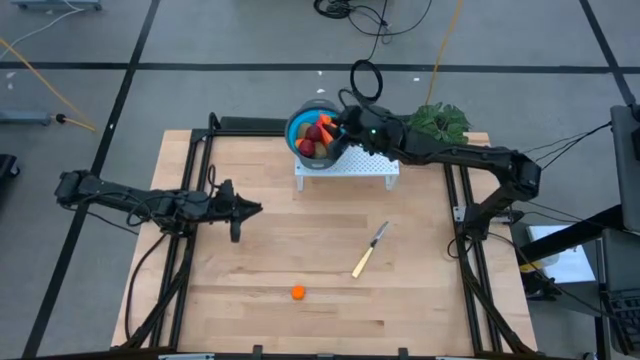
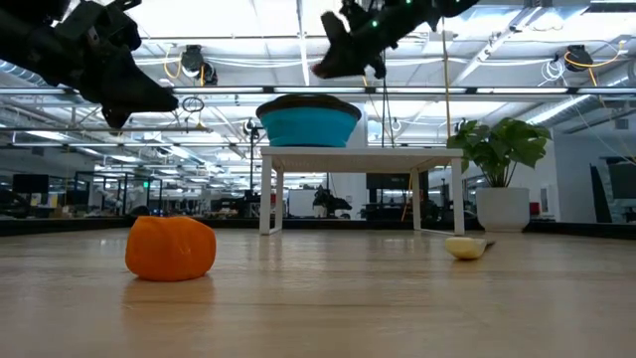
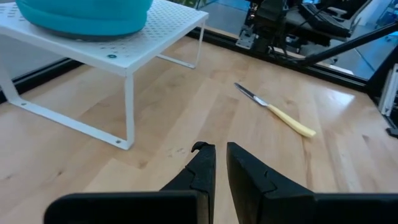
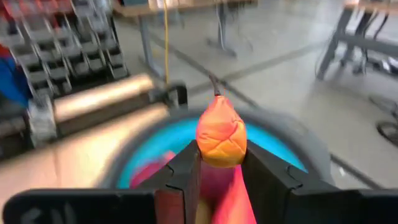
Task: Pick & Place Fruit
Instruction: Put the orange peach into the blue strainer bowl on the shelf
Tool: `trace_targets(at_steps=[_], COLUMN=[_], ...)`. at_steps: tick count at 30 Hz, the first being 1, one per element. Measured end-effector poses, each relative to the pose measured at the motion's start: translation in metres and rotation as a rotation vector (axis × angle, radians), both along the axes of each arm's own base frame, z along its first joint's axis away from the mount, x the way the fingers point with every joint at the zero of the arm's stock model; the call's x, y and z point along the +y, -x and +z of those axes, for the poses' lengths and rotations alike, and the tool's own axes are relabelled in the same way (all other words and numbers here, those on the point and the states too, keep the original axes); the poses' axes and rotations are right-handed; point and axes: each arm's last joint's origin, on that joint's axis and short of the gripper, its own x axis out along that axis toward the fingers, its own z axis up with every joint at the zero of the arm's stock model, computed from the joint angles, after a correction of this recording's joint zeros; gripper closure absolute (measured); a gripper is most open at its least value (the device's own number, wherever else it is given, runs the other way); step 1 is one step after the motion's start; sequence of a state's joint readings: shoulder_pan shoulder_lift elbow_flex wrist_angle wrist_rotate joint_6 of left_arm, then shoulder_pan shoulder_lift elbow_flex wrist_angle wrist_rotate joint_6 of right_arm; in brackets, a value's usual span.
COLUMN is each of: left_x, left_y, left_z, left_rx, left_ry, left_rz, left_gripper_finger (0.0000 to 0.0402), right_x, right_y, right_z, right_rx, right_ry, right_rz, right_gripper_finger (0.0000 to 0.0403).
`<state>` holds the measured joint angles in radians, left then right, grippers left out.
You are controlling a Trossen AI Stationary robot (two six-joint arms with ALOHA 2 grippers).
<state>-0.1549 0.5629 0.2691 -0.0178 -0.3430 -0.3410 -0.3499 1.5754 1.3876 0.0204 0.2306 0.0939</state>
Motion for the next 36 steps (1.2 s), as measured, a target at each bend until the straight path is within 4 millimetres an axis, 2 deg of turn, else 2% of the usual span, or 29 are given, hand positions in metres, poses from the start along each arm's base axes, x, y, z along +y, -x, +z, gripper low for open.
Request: trace_targets(at_steps=[7, 13, 31, 36], left_x=[0.005, 0.007, 0.007, 0.007], left_y=[0.0, 0.0, 0.0, 0.0], left_z=[-0.001, -0.001, -0.001, -0.001], left_rx=[0.013, 0.013, 0.014, 0.014], left_ry=[-0.002, 0.006, 0.005, 0.006], left_rz=[0.035, 0.051, 0.049, 0.049], left_gripper_finger=[0.036, 0.036, 0.036, 0.036], right_x=[-0.002, -0.002, -0.001, -0.001], right_y=[-0.002, -0.005, -0.003, -0.003], right_z=[-0.028, -0.041, -0.037, -0.037], right_rx=[0.205, 0.301, 0.293, 0.293], right_ry=[-0.053, -0.045, -0.039, -0.039], right_rz=[0.039, 0.13, 0.13, 0.13], right_gripper_finger=[0.0303, 0.0303, 0.0302, 0.029])
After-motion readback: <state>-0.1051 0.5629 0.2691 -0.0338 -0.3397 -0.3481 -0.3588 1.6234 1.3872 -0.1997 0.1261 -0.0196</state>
